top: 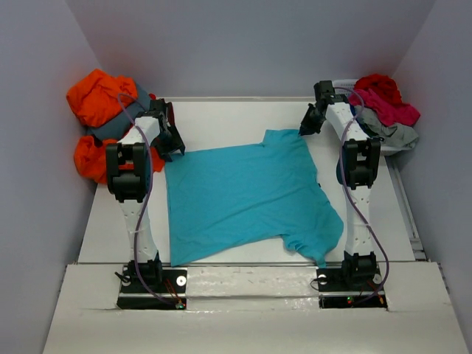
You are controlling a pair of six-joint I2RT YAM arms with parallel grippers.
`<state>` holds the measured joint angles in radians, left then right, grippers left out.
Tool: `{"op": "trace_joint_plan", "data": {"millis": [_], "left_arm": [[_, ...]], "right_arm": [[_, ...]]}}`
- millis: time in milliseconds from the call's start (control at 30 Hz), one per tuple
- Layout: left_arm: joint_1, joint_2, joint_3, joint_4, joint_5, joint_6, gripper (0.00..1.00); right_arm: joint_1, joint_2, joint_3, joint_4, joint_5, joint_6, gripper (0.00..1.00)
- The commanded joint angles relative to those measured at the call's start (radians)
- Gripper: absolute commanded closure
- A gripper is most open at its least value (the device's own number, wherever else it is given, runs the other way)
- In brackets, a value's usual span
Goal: Fold and stack the t-shirts
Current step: Pick up the flattened T-shirt from the center of the board.
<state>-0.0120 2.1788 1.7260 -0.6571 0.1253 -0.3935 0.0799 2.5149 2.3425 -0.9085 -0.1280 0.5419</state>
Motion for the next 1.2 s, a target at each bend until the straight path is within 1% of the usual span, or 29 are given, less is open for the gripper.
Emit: {"op": "trace_joint_plan", "data": {"millis": [0, 33, 133, 533, 733, 867, 1033, 1167], "left_arm": [[-0.002, -0.045, -0.011, -0.042, -0.035, 0.012, 0.37], [-0.002, -0.045, -0.011, -0.048, -0.041, 0.013, 0.37], [-0.002, -0.045, -0.011, -0.052, -0.044, 0.015, 0.37], [-0.002, -0.028, 0.012, -0.061, -0.036, 0.019, 0.37], [-0.002, -0.011, 0.043, -0.088, -0.075, 0.027, 0.37], [-0.020, 0.004, 0.075, -0.121, -0.148, 0.031, 0.37], [-0.020, 0.048, 0.128, -0.147, -0.145, 0.042, 0.37], [-0.039, 0.059, 0.184, -0.138, -0.145, 0.048, 0.37]], "right_arm": [[0.006, 0.002, 0.032, 0.033, -0.002, -0.019, 0.87], [-0.003, 0.001, 0.034, 0.031, 0.001, -0.020, 0.91], [-0.003, -0.007, 0.035, 0.028, 0.011, -0.022, 0.93], [-0.084, -0.105, 0.031, -0.006, 0.068, -0.017, 0.93], [-0.104, -0.134, 0.026, -0.009, 0.071, -0.022, 0.93], [-0.104, -0.137, 0.026, -0.009, 0.059, -0.023, 0.93], [-0.104, -0.133, 0.026, -0.007, 0.038, -0.022, 0.93], [-0.104, -0.134, 0.011, 0.000, 0.005, -0.023, 0.93]]}}
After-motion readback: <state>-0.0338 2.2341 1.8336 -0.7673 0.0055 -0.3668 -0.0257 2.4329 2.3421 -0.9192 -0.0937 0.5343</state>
